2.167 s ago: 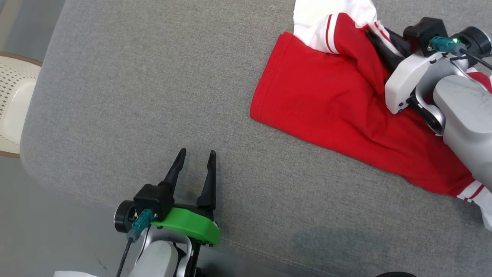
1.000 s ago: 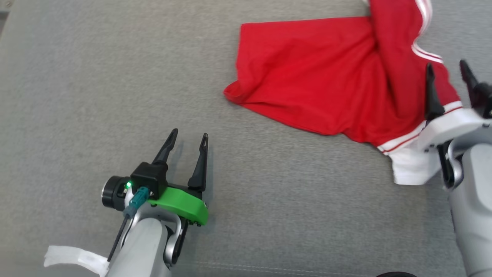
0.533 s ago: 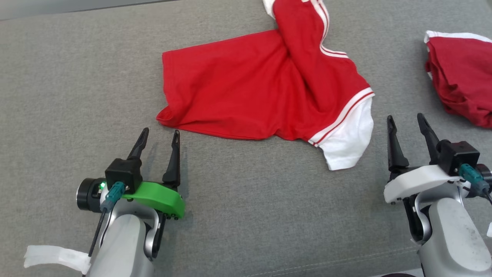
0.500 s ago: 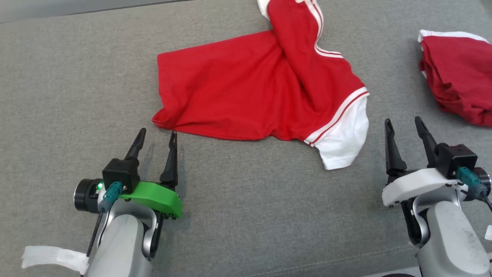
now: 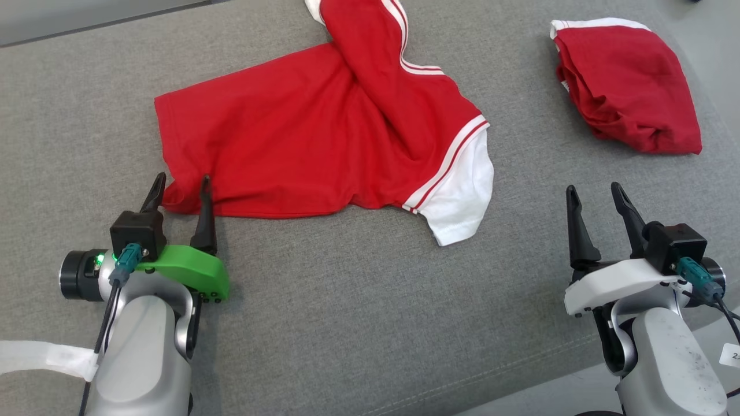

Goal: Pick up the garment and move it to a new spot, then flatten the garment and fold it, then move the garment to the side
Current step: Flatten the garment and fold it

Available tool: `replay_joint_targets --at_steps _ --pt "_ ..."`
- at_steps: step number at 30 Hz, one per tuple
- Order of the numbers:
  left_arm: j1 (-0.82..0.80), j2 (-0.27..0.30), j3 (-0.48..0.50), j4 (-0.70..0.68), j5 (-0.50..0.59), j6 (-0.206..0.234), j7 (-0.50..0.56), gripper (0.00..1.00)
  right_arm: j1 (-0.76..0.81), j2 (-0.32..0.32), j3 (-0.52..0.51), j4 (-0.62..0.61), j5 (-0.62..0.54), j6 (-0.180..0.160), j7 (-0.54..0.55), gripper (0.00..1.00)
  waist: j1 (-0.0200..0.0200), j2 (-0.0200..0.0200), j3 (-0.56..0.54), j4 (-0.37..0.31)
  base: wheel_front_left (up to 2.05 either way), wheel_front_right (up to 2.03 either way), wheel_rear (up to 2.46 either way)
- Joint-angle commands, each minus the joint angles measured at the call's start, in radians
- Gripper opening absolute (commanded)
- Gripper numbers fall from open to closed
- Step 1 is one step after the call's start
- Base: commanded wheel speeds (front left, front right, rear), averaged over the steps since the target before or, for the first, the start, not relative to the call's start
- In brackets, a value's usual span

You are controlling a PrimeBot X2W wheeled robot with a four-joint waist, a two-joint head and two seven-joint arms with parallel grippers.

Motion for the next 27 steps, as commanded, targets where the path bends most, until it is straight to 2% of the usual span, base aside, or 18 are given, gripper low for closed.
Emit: replay_joint_targets --at_steps 1,2,11,17,18,19,20,21,24,27 --pt "-0.025 0.013 0.008 0.018 0.003 0.003 0.0 0.08 -0.009 0.003 -0.001 -0.002 0.006 -0.002 -0.003 1.0 0.0 0.0 0.019 -0.015 0.0 0.0 0.0" --pt "-0.037 0.014 0.012 0.035 0.003 0.001 0.0 0.0 -0.011 0.003 -0.001 -0.001 0.007 -0.002 -0.003 1.0 0.0 0.0 0.023 -0.016 0.0 0.0 0.0" --pt "-0.11 0.021 0.045 0.028 0.011 0.002 0.0 0.0 -0.022 0.007 -0.011 -0.003 0.013 -0.002 -0.003 1.0 0.0 0.0 0.05 -0.01 0.0 0.0 0.0" --pt "-0.216 0.058 0.068 0.135 0.023 0.023 0.0 0.02 -0.047 0.007 0.009 0.006 0.021 -0.002 -0.003 1.0 0.0 0.0 0.097 -0.029 0.0 0.0 0.0" --pt "-0.229 0.06 0.07 0.153 0.022 0.026 0.0 0.18 -0.05 0.008 0.01 0.007 0.021 -0.002 -0.003 1.0 0.0 0.0 0.105 -0.033 0.0 0.0 0.0" --pt "-0.247 0.063 0.073 0.168 0.022 0.032 0.0 0.41 -0.054 0.009 0.01 0.009 0.021 -0.002 -0.003 1.0 0.0 0.0 0.114 -0.035 0.0 0.0 0.0" --pt "-0.263 0.066 0.076 0.185 0.022 0.036 0.0 0.76 -0.057 0.009 0.008 0.01 0.024 -0.002 -0.003 1.0 0.0 0.0 0.121 -0.036 0.0 0.0 0.0" --pt "-0.275 0.067 0.082 0.211 0.017 0.044 0.0 1.0 -0.058 0.009 0.006 0.014 0.023 -0.002 -0.003 1.0 0.0 0.0 0.126 -0.036 0.0 0.0 0.0" --pt "-0.31 0.065 0.102 0.267 0.0 0.065 0.0 1.0 -0.053 0.01 -0.004 0.015 0.02 -0.002 -0.003 1.0 0.0 0.0 0.131 -0.028 0.0 0.0 0.0" --pt "-0.307 0.066 0.13 0.239 -0.017 0.081 0.0 1.0 -0.049 0.01 -0.015 0.017 0.013 -0.002 -0.003 1.0 0.0 0.0 0.127 -0.01 0.0 0.0 0.0"
